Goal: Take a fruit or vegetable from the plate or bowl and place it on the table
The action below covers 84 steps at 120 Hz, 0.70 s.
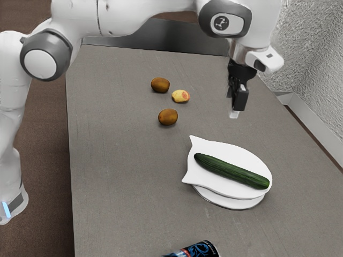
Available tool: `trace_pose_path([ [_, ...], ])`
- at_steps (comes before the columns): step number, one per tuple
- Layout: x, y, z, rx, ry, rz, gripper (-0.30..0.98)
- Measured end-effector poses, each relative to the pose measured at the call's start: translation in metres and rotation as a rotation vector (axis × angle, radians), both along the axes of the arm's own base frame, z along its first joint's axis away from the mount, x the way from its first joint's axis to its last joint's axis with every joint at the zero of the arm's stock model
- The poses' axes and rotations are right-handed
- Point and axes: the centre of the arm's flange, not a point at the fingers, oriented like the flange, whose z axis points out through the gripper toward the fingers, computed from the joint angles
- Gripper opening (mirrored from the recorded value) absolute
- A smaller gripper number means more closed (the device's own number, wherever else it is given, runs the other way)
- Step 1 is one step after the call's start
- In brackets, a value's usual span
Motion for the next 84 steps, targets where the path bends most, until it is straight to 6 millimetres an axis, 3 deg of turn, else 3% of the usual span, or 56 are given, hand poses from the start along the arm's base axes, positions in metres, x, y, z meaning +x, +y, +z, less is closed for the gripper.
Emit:
trace_pose_path([
  [13,0.023,-0.022,-0.037,0.023,0.032,-0.028,0.69],
  [32,0.045,-0.026,-0.078,0.009,0.079,-0.029,0.69],
  [54,0.048,-0.031,-0.084,-0.014,0.077,-0.037,0.69],
  [84,0.037,-0.022,-0.142,-0.009,0.147,-0.032,0.69],
])
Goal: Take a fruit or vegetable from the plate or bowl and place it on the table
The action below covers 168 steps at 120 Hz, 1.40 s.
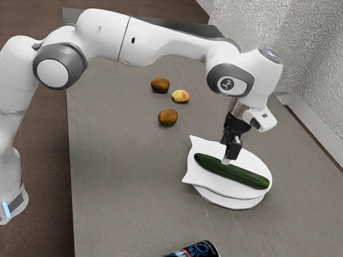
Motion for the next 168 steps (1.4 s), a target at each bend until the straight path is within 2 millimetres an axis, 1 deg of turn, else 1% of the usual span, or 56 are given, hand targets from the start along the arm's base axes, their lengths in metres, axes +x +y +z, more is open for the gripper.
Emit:
trace_pose_path([
  [16,0.004,-0.004,-0.015,-0.012,-0.018,-0.008,0.69],
  [31,0.012,-0.007,-0.029,-0.023,-0.038,-0.018,0.69],
  [43,0.017,-0.005,-0.039,-0.028,-0.052,-0.020,0.69],
  [64,0.024,-0.001,-0.049,-0.035,-0.069,-0.028,0.69],
  [77,0.027,0.006,-0.057,-0.037,-0.067,-0.024,0.69],
  [86,0.028,0.009,-0.059,-0.039,-0.069,-0.024,0.69],
  [104,0.031,0.009,-0.065,-0.040,-0.070,-0.029,0.69],
  [138,0.038,0.015,-0.084,-0.039,-0.053,-0.028,0.69],
  [152,0.039,0.016,-0.087,-0.039,-0.051,-0.029,0.69],
  [158,0.040,0.017,-0.089,-0.042,-0.049,-0.027,0.66],
  [168,0.041,0.019,-0.092,-0.049,-0.042,-0.022,0.53],
])
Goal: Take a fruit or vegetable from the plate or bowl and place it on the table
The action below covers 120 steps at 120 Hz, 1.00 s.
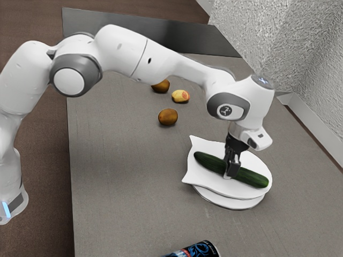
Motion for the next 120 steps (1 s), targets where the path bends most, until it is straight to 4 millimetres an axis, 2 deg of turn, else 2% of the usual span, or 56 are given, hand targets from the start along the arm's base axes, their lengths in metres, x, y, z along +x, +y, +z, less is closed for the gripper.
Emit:
trace_pose_path([
  [9,0.001,-0.001,-0.006,-0.002,0.007,0.000,0.42],
  [21,0.001,-0.001,-0.006,-0.004,0.005,0.000,0.46],
  [37,0.000,-0.002,-0.002,-0.008,0.000,-0.003,0.25],
  [44,0.000,-0.002,0.001,-0.009,-0.002,-0.003,0.20],
  [56,-0.003,-0.001,0.014,-0.010,-0.018,-0.003,0.18],
  [62,-0.006,0.000,0.032,-0.012,-0.042,-0.003,0.18],
  [66,-0.008,0.003,0.051,-0.014,-0.067,0.002,0.17],
  [73,-0.006,0.026,0.093,-0.011,-0.124,0.038,0.18],
  [78,-0.003,0.053,0.121,-0.010,-0.158,0.081,0.18],
  [83,0.000,0.087,0.134,-0.008,-0.167,0.132,0.18],
  [93,0.001,0.151,0.143,-0.003,-0.155,0.228,0.18],
  [100,-0.001,0.187,0.144,0.001,-0.137,0.282,0.17],
  [110,0.003,0.213,0.150,0.002,-0.136,0.320,0.18],
  [120,0.028,0.228,0.141,0.001,-0.131,0.337,0.18],
])
